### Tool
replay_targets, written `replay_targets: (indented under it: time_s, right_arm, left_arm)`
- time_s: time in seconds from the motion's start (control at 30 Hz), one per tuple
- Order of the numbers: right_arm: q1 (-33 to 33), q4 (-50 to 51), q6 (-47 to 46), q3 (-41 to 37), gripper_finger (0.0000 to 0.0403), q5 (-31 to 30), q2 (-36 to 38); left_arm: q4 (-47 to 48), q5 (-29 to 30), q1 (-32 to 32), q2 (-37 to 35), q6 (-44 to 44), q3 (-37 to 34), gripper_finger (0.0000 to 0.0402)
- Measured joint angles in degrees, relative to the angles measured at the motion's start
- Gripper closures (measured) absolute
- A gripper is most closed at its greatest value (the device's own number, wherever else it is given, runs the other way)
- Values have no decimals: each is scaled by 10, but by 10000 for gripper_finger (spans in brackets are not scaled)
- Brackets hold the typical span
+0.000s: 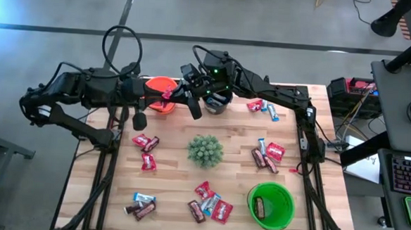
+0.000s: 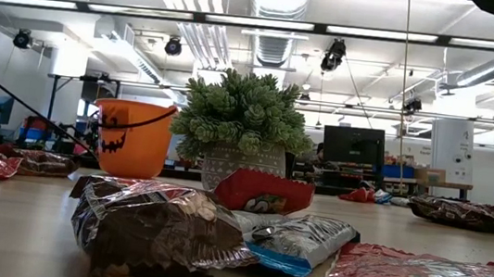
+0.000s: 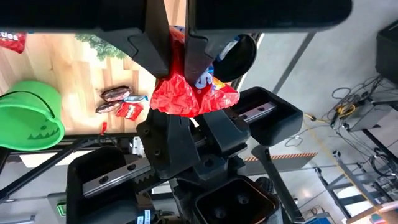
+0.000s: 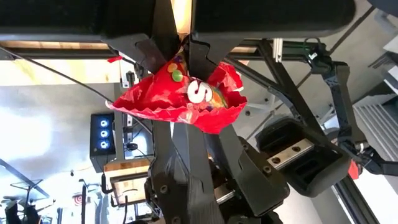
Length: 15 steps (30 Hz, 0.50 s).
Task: Organize candy in baskets
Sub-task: Put the red candy into the orange bucket
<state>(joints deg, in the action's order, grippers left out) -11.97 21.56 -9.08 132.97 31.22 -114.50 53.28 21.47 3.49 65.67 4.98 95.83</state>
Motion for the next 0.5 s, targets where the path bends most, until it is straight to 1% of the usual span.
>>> replay_targets:
  time_s: [0.17,0.27,0.37,0.5]
  right_arm:
    - [1,0,2,0,392,-12,0]
    - [1,5,13,0,380,-16,0]
    - [1,9,17,0,355,-16,0]
    - [0,8,16,0,309,-16,0]
  left_arm:
    - [2,0,0,-2,1,0,400]
    - [10,1,0,-2,1,0,401]
    - [11,1,0,-1,4,0,401]
    - [12,5,0,-2,18,0,401]
